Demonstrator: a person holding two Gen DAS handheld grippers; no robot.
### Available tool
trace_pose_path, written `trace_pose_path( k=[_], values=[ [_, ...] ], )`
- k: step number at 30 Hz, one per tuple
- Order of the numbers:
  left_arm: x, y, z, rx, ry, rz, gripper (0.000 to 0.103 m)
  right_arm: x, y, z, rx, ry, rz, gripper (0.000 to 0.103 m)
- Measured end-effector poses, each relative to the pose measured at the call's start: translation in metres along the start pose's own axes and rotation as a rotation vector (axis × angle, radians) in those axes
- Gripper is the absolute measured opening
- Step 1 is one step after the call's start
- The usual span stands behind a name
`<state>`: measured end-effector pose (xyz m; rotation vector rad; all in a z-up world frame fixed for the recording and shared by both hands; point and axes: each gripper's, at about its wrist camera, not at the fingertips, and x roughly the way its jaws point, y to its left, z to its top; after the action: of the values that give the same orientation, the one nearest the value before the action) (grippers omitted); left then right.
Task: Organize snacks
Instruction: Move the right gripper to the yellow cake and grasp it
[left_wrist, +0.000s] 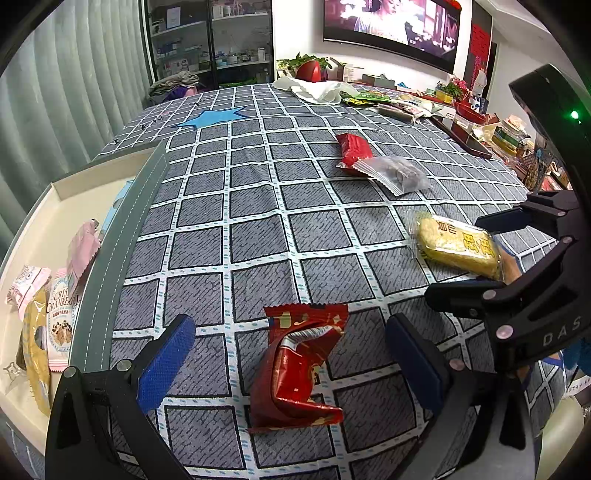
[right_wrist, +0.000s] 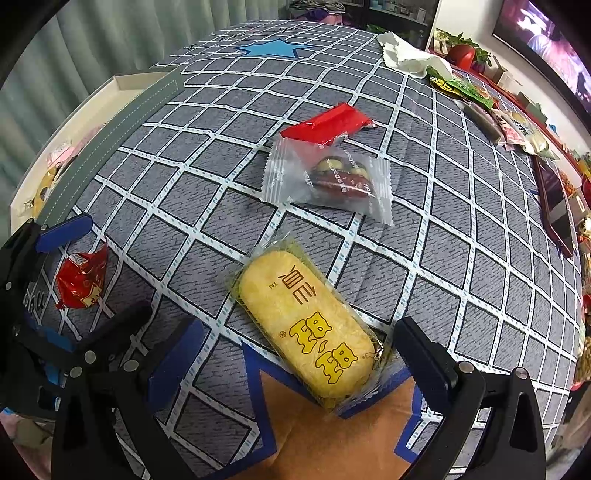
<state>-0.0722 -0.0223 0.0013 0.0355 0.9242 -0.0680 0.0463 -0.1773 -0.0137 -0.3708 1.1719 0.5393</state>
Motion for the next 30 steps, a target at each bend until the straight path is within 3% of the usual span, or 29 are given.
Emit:
trace_pose_path(
  k=[12, 24, 30],
  values=[
    [0.000, 0.000, 0.000, 0.000, 0.000, 0.000, 0.102, 0.002, -0.001, 0.002, 0.019, -0.001, -0.008, 0.103],
    [0.000, 0.000, 0.000, 0.000, -0.001, 0.000, 0.102, 0.004, -0.045, 0.008, 0.284, -0.003, -0.106, 0.103],
    [0.000, 0.000, 0.000, 0.000, -0.001, 0.000, 0.102, 0.000, -0.064, -0.003, 0.279, -0.014, -0.104, 0.103]
  ],
)
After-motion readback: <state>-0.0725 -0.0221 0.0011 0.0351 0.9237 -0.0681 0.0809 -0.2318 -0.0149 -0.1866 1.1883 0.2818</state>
